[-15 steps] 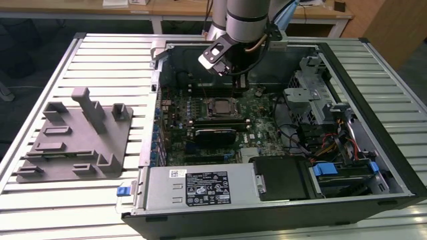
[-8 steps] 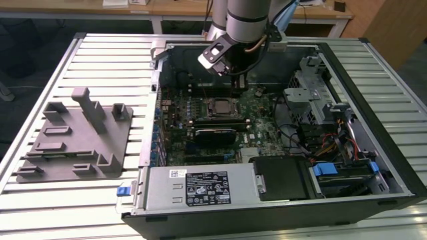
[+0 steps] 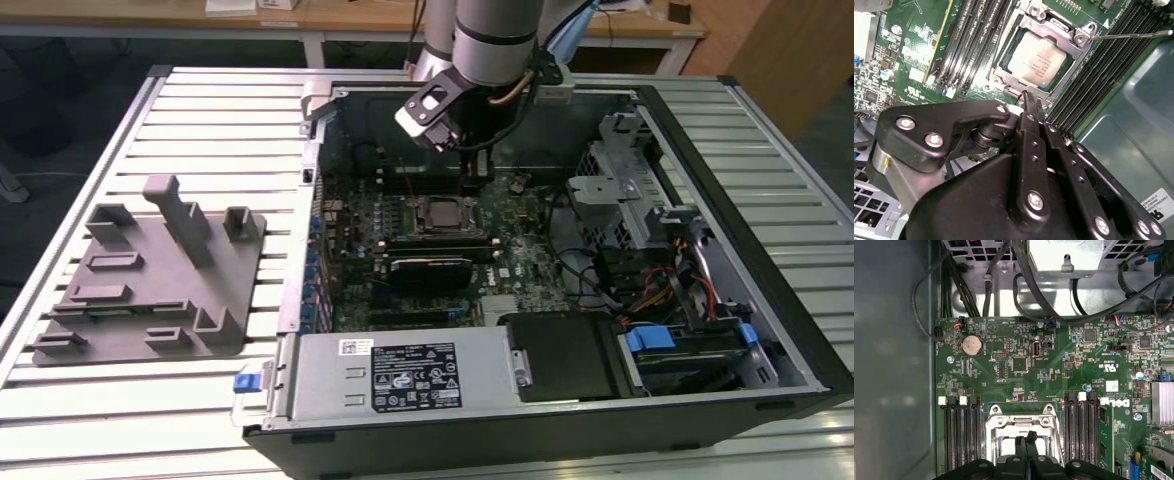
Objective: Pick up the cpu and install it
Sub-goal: 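Close the cpu cover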
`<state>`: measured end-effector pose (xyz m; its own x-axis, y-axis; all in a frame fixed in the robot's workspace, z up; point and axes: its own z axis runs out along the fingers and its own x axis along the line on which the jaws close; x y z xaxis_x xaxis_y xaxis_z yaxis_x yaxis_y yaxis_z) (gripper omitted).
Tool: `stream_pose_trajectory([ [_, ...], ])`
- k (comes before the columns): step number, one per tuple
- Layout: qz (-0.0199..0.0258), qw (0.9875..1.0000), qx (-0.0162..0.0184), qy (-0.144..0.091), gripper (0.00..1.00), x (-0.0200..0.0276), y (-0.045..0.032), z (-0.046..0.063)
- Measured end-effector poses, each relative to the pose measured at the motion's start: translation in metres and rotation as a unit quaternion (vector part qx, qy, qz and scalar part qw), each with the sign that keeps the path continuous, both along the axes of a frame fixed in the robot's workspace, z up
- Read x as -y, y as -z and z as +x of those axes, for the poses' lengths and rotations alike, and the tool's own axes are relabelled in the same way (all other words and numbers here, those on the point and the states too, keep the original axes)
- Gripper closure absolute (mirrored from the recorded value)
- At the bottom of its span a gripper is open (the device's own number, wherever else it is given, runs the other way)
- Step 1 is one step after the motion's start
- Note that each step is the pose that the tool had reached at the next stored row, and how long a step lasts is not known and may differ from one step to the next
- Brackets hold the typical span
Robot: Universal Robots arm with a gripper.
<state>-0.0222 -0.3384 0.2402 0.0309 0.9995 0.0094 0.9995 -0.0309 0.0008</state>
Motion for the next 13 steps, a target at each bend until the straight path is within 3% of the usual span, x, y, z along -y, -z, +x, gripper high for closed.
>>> stream_pose_trajectory([
  [13, 0.0000, 1.0000, 0.0000, 0.000, 0.89, 0.0019, 0.0034, -0.016],
])
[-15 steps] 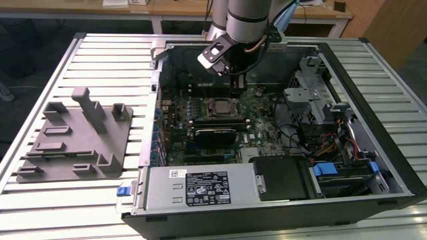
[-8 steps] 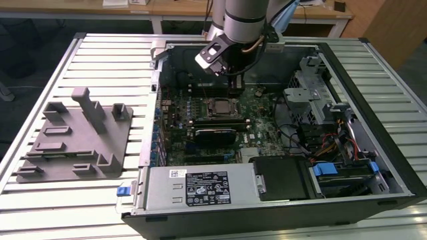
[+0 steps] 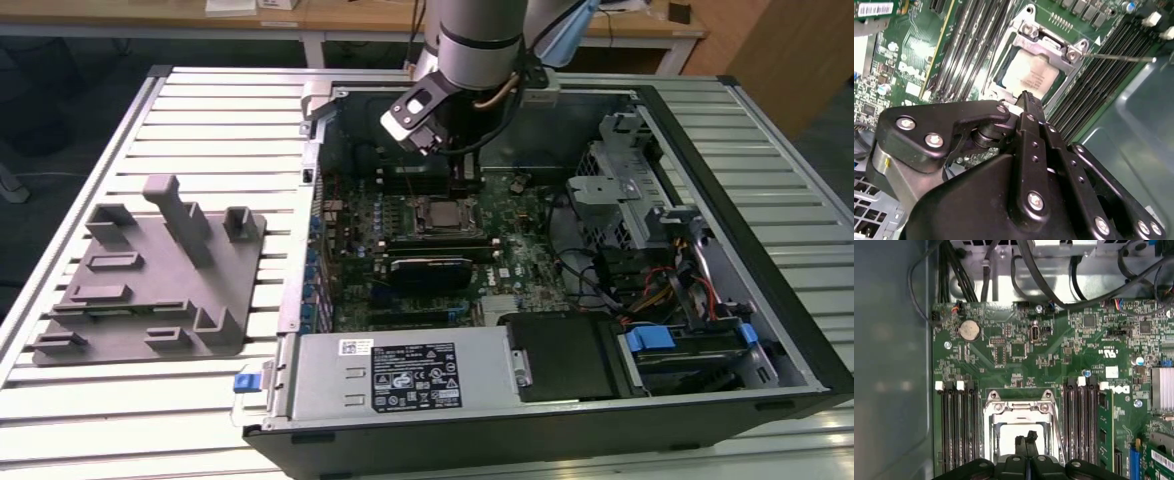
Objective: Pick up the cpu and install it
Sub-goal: 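Close the cpu cover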
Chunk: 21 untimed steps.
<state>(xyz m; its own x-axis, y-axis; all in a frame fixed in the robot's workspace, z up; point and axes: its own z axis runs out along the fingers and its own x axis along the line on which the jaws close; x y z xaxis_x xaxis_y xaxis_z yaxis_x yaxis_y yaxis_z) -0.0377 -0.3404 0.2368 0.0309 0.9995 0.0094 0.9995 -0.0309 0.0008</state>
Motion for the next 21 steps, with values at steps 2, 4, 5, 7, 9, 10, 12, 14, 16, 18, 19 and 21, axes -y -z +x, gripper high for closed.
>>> stream_pose_trajectory([
  [2, 0.0000, 1.0000, 0.0000, 0.000, 0.89, 0.0008, 0.0006, -0.0029],
  [4, 0.0001, 1.0000, 0.0001, 0.000, 0.89, 0.0012, 0.0010, -0.0049],
  [5, 0.0001, 1.0000, 0.0001, 0.000, 0.89, 0.0012, 0.0011, -0.0050],
  [7, 0.0000, 1.0000, 0.0000, 0.000, 0.89, 0.0013, 0.0010, -0.0050],
  [9, 0.0000, 1.0000, 0.0000, 0.000, 0.89, 0.0013, 0.0010, -0.0051],
  [10, 0.0000, 1.0000, 0.0000, -0.001, 0.89, 0.0013, 0.0010, -0.0051],
  [12, 0.0000, 0.9999, 0.0000, -0.011, 0.89, 0.0013, 0.0010, -0.0051],
  [14, 0.0000, 0.9997, 0.0000, -0.026, 0.89, 0.0013, 0.0010, -0.0052],
  [16, 0.0000, 0.9991, 0.0000, -0.043, 0.89, 0.0013, 0.0010, -0.0051],
  [18, 0.0000, 0.9981, 0.0000, -0.061, 0.89, 0.0013, 0.0010, -0.0051],
  [19, 0.0000, 0.9975, 0.0000, -0.071, 0.89, 0.0013, 0.0010, -0.0051],
  [21, 0.0000, 0.9960, 0.0000, -0.089, 0.89, 0.0013, 0.0011, -0.0051],
])
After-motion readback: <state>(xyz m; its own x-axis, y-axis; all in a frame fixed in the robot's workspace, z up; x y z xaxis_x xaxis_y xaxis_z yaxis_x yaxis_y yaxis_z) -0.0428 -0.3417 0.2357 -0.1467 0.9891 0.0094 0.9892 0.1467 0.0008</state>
